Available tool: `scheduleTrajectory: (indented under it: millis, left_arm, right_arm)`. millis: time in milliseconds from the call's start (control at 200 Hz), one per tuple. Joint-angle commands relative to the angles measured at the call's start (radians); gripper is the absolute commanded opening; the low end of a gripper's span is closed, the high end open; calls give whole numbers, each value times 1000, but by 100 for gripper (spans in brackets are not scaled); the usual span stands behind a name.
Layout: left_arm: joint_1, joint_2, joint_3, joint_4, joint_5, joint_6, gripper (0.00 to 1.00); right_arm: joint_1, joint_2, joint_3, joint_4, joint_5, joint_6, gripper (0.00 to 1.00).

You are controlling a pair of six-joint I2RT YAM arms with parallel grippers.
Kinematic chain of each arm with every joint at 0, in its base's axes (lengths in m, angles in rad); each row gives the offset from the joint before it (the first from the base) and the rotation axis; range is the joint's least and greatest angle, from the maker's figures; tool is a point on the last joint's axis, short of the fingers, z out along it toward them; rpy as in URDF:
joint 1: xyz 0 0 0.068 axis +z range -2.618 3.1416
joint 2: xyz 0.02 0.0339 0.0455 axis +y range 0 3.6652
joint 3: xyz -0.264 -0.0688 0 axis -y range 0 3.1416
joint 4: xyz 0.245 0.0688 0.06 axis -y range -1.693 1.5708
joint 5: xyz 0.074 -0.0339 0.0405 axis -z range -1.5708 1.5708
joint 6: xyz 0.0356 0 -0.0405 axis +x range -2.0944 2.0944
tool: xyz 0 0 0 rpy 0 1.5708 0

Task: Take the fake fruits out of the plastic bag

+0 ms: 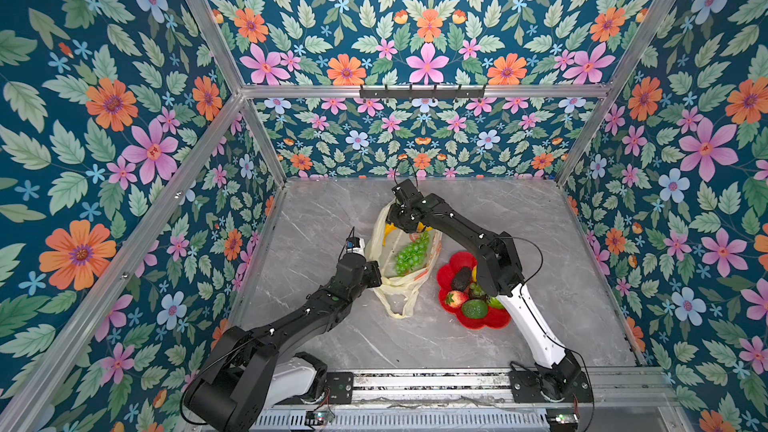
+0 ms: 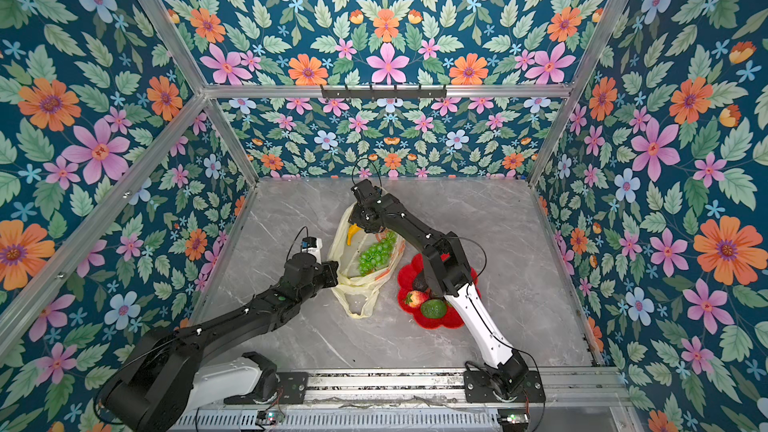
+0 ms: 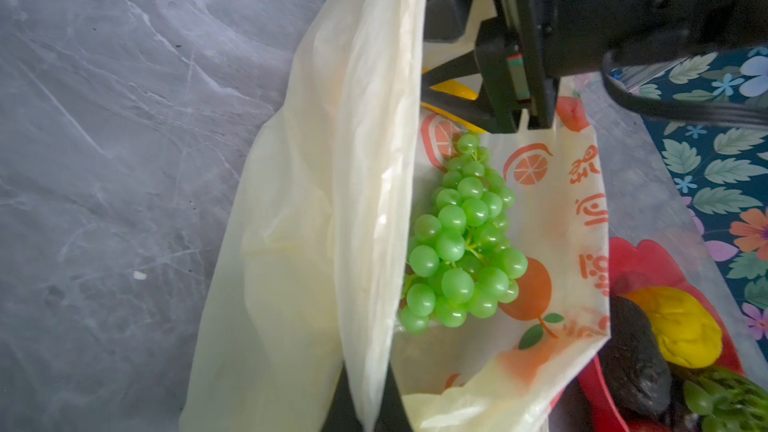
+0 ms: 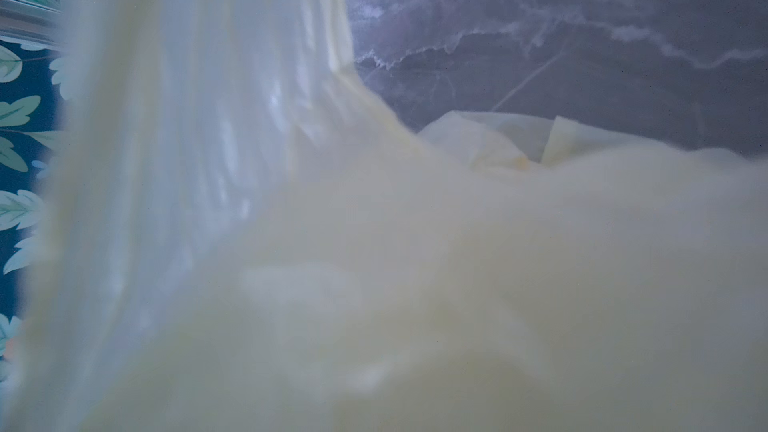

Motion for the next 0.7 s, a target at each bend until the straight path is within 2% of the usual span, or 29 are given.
scheduleTrajectory:
  millis: [0,285,415,695]
  left_arm:
    - [-14,-18,3,34,25,15,0]
    - [-65,-37,-14,63,47,25,0]
    - [-109,-56,-37,105,32,28,0]
    - [-146,-25,-36,141,33,17,0]
  right_arm:
    - [1,32,44,-72,38,-14,59]
    - [0,53,62,-87,72,-1,64]
    - [2,84,122,-137,95,3,68]
    - [1,120,159,-194,143,45,72]
